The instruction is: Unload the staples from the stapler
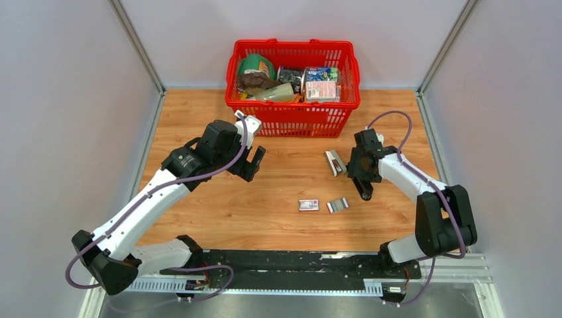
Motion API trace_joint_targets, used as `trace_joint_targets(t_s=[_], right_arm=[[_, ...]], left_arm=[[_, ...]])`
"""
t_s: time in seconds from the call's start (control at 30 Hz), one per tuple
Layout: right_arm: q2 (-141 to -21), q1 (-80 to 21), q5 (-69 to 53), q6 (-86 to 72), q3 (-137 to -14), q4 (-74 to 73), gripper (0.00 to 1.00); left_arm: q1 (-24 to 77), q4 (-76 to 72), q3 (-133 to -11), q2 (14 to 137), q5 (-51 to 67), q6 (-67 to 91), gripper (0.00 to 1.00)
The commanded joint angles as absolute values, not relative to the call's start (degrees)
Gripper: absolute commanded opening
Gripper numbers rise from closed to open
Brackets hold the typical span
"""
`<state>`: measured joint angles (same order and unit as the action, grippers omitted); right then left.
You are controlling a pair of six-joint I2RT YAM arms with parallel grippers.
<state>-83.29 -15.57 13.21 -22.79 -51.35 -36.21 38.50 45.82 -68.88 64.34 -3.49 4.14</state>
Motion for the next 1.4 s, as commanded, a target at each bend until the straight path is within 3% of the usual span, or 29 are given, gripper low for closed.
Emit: trace_joint_targets(t_s=[0.0, 0.27, 0.43, 0.7, 0.93, 1.1, 1.2, 1.37], right_arm=[[-83.4, -15.5, 10.9, -25.0, -50.5, -34.1, 0.6], [-82.9, -15.9, 9.7, -25.8, -49.0, -34.3, 0.52], [-81.8, -16.0, 9.7, -26.4, -48.3, -34.4, 0.31], [-78.8, -16.3, 12.9, -26.6, -49.4, -36.6, 0.07], [-73.9, -20.8, 18.5, -23.3, -58.3, -44.6, 0.03], [-71.5, -26.0, 15.0, -19.6, -63.4, -45.9, 0.04], [-72.7, -29.1, 12.0, -15.7, -66.1, -45.9, 0.1], [-78.1, -36.6, 13.7, -8.4, -72.0, -46.6, 0.07]], left_arm=[[38.6, 44.6, -68.8, 64.2, -3.2, 3.3, 0.93], [38.6, 44.7, -68.7, 64.0, -3.4, 3.3, 0.93], [38.6, 44.8, -68.9, 63.9, -3.7, 3.3, 0.93], [38.6, 44.8, -68.6, 63.5, -4.3, 3.4, 0.93], [38.6, 44.4, -68.9, 62.4, -4.6, 3.6, 0.93], [38.6, 42.8, -68.5, 59.4, -4.7, 4.0, 0.93], [38.6, 41.2, -68.0, 56.3, -4.8, 5.0, 0.93], [38.6, 39.8, -66.9, 51.9, -1.9, 6.0, 0.93]])
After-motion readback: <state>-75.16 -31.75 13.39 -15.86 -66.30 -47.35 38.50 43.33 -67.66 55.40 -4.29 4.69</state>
